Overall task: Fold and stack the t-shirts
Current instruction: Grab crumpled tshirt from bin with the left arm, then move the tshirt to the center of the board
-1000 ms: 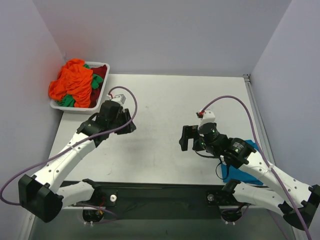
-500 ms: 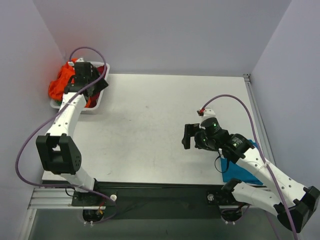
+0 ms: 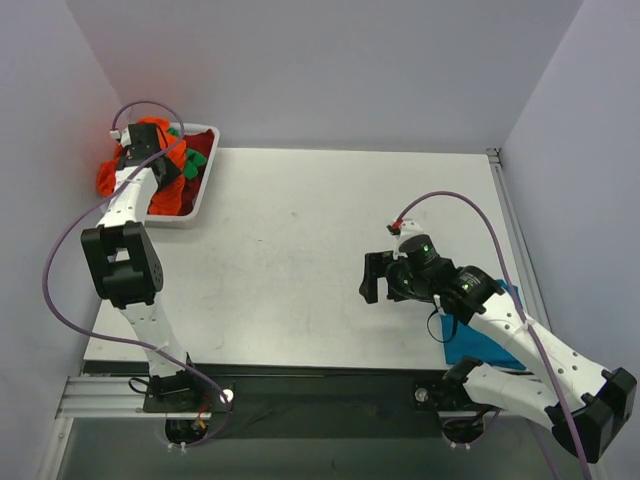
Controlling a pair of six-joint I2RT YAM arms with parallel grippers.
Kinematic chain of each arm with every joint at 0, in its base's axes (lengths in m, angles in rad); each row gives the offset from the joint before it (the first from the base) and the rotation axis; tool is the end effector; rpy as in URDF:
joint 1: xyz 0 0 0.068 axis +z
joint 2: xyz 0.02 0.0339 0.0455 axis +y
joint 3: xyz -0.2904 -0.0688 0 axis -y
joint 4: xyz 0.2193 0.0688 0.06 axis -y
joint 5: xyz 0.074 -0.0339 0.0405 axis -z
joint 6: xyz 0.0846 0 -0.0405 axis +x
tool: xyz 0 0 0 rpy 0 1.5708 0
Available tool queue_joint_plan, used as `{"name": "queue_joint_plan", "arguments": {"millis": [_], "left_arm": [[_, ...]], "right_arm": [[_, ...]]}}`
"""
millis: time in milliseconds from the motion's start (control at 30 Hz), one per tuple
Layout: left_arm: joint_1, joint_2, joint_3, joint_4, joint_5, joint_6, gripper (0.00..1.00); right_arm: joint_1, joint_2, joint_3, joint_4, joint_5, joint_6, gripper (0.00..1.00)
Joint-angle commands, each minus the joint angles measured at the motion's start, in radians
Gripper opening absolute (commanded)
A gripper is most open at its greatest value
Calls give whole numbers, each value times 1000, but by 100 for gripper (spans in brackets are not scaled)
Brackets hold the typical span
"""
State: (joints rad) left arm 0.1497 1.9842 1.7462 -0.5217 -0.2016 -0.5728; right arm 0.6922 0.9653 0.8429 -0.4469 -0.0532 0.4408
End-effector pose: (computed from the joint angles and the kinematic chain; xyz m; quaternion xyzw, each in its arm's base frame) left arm 0.4698 0.0880 0.2780 -0.3603 0.8412 0.0080 0.4032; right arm 0.1612 0.1395 0.2996 -0.1226 0.8684 0.2772 0.3924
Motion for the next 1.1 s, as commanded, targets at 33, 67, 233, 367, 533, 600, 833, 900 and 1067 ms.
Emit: {"name": "queue_joint_plan", "arguments": {"millis": [33, 67, 233, 367, 533, 600, 833, 900, 1067], "left_arm": [[10, -25, 27, 18, -29, 22, 36], [16, -45, 23, 22, -19, 24, 33], [25, -131, 29, 17, 16, 37, 14], [25, -215, 32, 15, 50, 37, 1], [24, -315, 44, 22, 99, 39, 0], [22, -373, 55, 20, 131, 37, 0], [1, -597, 110, 74, 289, 42, 0], [-31, -682, 104, 121, 333, 51, 0], [-107, -820, 98, 173, 378, 64, 0]], "right_arm": [[-10, 13, -7, -4, -5, -16, 100], [-10, 15, -5, -1, -5, -14, 100], [-11, 30, 1, 1, -13, -17, 100], [-10, 26, -1, 1, -14, -17, 100], [-11, 27, -2, 1, 1, -19, 100], [-11, 29, -1, -1, 1, -20, 100], [-16, 29, 13, 0, 29, -19, 100], [-17, 24, 21, 0, 36, -14, 100], [-14, -5, 33, -3, 39, 4, 100]]}}
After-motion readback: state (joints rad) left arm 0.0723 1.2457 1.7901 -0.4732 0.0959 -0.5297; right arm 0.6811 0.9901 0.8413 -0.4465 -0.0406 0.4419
